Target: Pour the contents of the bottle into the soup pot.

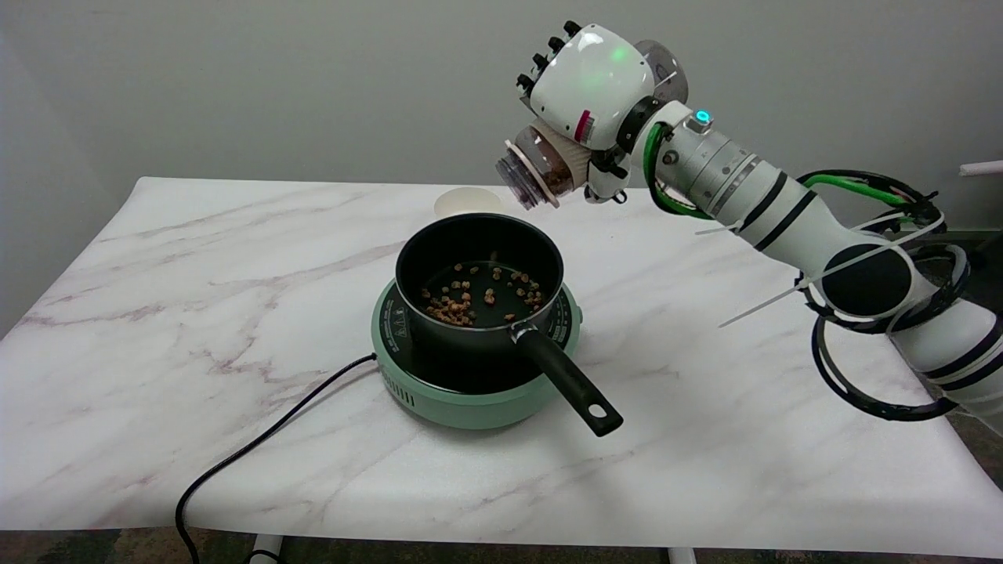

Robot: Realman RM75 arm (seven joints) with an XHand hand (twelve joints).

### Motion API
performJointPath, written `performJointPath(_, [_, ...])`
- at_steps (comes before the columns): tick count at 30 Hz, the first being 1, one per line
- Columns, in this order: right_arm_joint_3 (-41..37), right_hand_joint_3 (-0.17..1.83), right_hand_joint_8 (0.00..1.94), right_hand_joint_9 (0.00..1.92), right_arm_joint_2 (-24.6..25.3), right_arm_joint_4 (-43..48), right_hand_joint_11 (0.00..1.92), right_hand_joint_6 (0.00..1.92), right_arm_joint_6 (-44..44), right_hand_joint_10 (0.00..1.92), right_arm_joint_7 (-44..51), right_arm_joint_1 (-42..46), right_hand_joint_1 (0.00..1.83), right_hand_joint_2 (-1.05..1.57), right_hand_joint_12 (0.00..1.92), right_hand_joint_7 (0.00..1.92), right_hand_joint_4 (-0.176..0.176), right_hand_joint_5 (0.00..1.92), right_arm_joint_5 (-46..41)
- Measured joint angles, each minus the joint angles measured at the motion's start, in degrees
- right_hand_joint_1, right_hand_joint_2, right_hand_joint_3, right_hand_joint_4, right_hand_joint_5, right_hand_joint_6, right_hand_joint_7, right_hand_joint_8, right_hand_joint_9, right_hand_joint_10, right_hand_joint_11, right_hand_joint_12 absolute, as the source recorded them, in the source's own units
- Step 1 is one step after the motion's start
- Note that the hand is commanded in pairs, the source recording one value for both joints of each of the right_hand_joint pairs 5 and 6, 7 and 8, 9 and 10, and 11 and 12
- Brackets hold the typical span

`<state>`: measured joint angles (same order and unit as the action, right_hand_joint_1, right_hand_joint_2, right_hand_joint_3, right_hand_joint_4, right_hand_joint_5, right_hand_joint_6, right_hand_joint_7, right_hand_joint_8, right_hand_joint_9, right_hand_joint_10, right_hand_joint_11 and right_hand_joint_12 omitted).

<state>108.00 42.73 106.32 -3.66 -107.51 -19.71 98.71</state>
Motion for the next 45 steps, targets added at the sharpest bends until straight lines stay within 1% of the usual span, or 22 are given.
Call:
performJointPath(23, [1.94, 0.53, 1.42, 1.25, -2.91, 0.20, 1.07, 1.51, -2.07, 1.25, -2.05, -3.68, 1.26, 0.95, 1.07, 1.42, 0.000, 1.51, 2.08])
performJointPath(39, [2.81, 0.53, 1.43, 1.27, -3.62, 0.15, 1.09, 1.50, -3.16, 1.27, -3.30, -3.67, 1.26, 0.99, 1.09, 1.43, 0.000, 1.50, 3.30])
performJointPath(45, [3.03, 0.53, 1.41, 1.26, -3.69, 0.01, 1.07, 1.50, -3.93, 1.26, -3.63, -3.31, 1.27, 0.96, 1.07, 1.41, 0.000, 1.50, 4.38])
